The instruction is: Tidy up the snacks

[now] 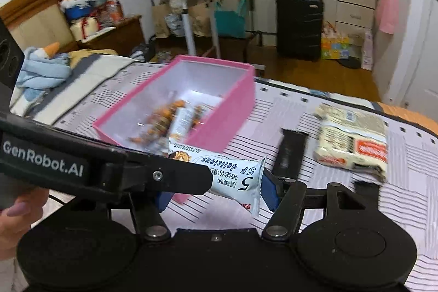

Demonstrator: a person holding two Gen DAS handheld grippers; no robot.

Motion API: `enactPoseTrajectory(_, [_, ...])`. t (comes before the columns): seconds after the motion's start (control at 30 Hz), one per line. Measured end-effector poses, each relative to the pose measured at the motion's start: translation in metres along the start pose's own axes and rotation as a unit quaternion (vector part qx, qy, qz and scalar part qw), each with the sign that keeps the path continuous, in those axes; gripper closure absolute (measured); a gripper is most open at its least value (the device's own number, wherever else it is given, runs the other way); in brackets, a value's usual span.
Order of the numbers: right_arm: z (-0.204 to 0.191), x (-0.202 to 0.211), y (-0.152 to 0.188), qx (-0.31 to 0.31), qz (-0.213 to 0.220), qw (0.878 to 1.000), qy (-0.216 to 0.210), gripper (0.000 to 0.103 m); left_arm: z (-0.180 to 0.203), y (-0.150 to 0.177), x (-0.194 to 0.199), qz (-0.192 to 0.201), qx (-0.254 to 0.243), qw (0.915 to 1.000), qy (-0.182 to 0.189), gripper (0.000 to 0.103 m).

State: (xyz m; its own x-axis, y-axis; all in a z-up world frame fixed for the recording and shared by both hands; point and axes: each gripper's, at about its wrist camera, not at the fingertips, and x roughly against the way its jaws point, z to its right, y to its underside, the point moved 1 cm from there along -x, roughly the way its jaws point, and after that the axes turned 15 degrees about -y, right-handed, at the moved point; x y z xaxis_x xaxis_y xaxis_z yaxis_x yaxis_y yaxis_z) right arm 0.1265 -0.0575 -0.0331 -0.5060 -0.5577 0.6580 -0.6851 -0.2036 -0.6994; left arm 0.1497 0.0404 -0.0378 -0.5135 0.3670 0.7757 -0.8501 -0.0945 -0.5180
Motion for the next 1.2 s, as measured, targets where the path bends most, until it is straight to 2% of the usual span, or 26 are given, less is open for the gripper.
enactPoseTrajectory(0.17, [-0.025,-0.022,-0.024,0.019,0.007,1.000,-0.021,0.035,-0.024,-0.010,0.032,0.036,-0.012,0.9990,-0.022,0.047])
enactPoseTrajectory(0.3, [-0.033,-0.059,-0.038,0.020,0.012,0.999,-0.043,0.035,-0.052,-0.025,0.044,0.057,-0.003,0.9974,-0.045,0.047])
enactPoseTrajectory(0.4, [-0.034,-0.090,-0.045,0.014,0.005,0.998,-0.060,0.035,-0.080,-0.037,0.035,0.047,0.015,0.9965,-0.067,0.047])
enactPoseTrajectory(0.6, [-0.022,-0.139,-0.051,-0.037,-0.024,0.994,-0.098,0.033,-0.131,-0.053,0.012,0.021,0.060,0.9935,-0.095,0.045])
enactPoseTrajectory(0.67, [-0.020,-0.145,-0.050,-0.045,-0.019,0.994,-0.101,0.029,-0.140,-0.055,0.005,0.019,0.074,0.9917,-0.103,0.045])
enactPoseTrajectory(0.7, [-0.019,-0.144,-0.048,-0.043,-0.016,0.994,-0.096,0.025,-0.143,-0.055,0.003,0.020,0.082,0.9904,-0.110,0.045])
enactPoseTrajectory(0.83, [-0.018,-0.119,-0.044,-0.014,-0.007,0.998,-0.067,0.025,-0.135,-0.054,0.001,0.038,0.070,0.9857,-0.148,0.044])
enactPoseTrajectory(0.93, [-0.016,-0.088,-0.044,0.026,0.000,0.998,-0.053,0.025,-0.125,-0.051,0.006,0.046,0.060,0.9837,-0.163,0.044])
enactPoseTrajectory(1.03, [-0.011,-0.046,-0.042,0.062,0.015,0.997,-0.033,0.025,-0.110,-0.048,0.019,0.058,0.043,0.9838,-0.164,0.044])
enactPoseTrajectory(1.2, [0.016,0.020,-0.045,0.057,0.034,0.998,-0.017,0.025,-0.072,-0.046,0.044,0.074,0.002,0.9849,-0.157,0.044])
